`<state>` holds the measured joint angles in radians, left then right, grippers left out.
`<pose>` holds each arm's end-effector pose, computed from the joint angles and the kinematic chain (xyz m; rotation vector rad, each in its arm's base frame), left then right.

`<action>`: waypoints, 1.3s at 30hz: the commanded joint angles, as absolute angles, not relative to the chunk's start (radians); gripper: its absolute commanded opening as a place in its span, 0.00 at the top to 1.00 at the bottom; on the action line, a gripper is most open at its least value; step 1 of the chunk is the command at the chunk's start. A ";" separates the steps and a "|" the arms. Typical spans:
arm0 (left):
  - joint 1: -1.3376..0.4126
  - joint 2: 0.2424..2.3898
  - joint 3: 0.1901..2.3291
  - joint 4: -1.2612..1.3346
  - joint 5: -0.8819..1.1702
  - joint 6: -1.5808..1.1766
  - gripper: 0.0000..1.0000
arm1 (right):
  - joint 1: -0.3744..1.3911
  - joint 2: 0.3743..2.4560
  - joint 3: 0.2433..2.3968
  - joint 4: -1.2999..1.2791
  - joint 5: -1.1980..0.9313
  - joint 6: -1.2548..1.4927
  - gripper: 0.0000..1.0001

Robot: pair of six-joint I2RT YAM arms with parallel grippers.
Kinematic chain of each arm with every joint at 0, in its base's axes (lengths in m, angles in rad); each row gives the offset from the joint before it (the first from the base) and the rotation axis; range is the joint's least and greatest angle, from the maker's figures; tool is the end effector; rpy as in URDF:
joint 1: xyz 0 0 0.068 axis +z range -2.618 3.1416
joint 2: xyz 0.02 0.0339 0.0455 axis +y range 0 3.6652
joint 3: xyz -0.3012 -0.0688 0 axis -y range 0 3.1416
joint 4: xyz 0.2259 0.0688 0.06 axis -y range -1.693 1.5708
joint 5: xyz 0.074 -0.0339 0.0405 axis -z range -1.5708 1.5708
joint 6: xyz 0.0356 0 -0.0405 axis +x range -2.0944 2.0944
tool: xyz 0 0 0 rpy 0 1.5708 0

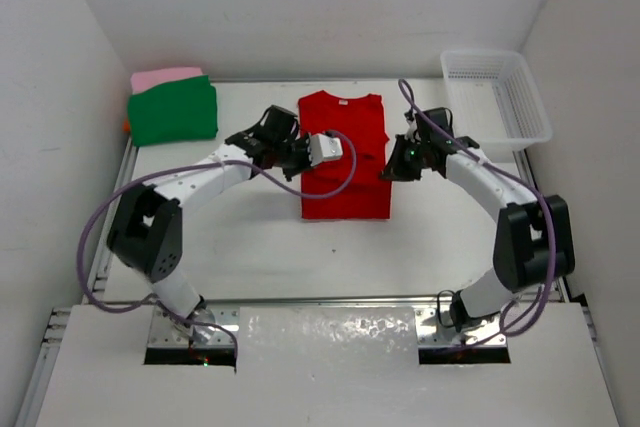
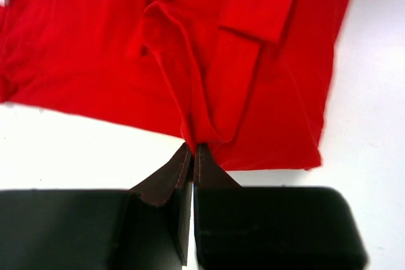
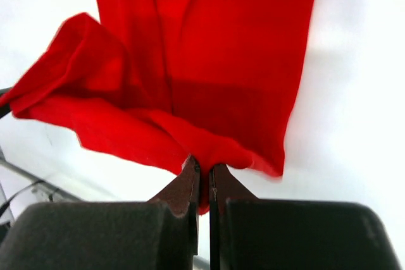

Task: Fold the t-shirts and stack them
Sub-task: Fold the folded rectangular tshirt in 1/3 of the way

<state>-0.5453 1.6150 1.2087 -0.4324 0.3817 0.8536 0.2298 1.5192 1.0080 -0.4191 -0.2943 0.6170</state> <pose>0.2805 -0.1857 0.3006 1.6441 1.6842 -0.3100 0.2853 0.0773 0.2695 0.3730 2.5637 0.7023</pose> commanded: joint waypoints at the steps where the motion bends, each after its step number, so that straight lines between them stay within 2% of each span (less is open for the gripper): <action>1: -0.486 1.695 1.337 -0.442 0.423 0.805 1.00 | 0.195 1.626 1.132 -0.430 -0.343 0.549 1.00; 5: -0.448 1.810 1.420 -0.419 0.423 0.831 1.00 | 0.189 1.779 1.251 -0.430 -0.380 0.545 1.00; 20: -0.376 2.017 1.531 -0.304 0.411 0.904 1.00 | 0.153 2.031 1.498 -0.460 -0.385 0.565 1.00; 21: -0.376 2.023 1.535 -0.296 0.407 0.899 0.97 | 0.152 2.043 1.509 -0.463 -0.385 0.565 1.00; 24: -0.376 2.052 1.548 -0.270 0.393 0.893 0.92 | 0.143 2.097 1.560 -0.471 -0.380 0.565 0.94; 27: -0.376 2.080 1.558 -0.209 0.370 0.871 0.92 | 0.126 2.154 1.611 -0.471 -0.371 0.578 0.90; 28: -0.376 2.094 1.559 -0.190 0.356 0.845 0.92 | 0.121 2.166 1.621 -0.466 -0.358 0.583 0.79; 30: -0.374 2.114 1.574 -0.127 0.296 0.816 0.90 | 0.109 2.206 1.664 -0.454 -0.342 0.591 0.75; 31: -0.374 2.134 1.583 -0.106 0.272 0.780 0.88 | 0.104 2.215 1.686 -0.453 -0.331 0.589 0.69; 32: -0.373 2.143 1.594 -0.101 0.247 0.761 0.85 | 0.100 2.224 1.728 -0.453 -0.301 0.577 0.67; 33: -0.371 2.154 1.618 -0.100 0.200 0.740 0.76 | 0.095 2.232 1.750 -0.453 -0.281 0.569 0.66; 36: -0.364 2.180 1.667 -0.101 0.112 0.680 0.65 | 0.092 2.201 1.804 -0.448 -0.192 0.525 0.64; 39: -0.354 2.197 1.723 -0.101 0.022 0.635 0.62 | 0.092 2.108 1.769 -0.410 -0.077 0.474 0.60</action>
<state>-0.3759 2.1994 1.6447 -0.1680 0.1429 0.7139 0.0914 2.2311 1.7508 -0.4572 -0.2070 0.5385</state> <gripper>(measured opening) 0.379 0.393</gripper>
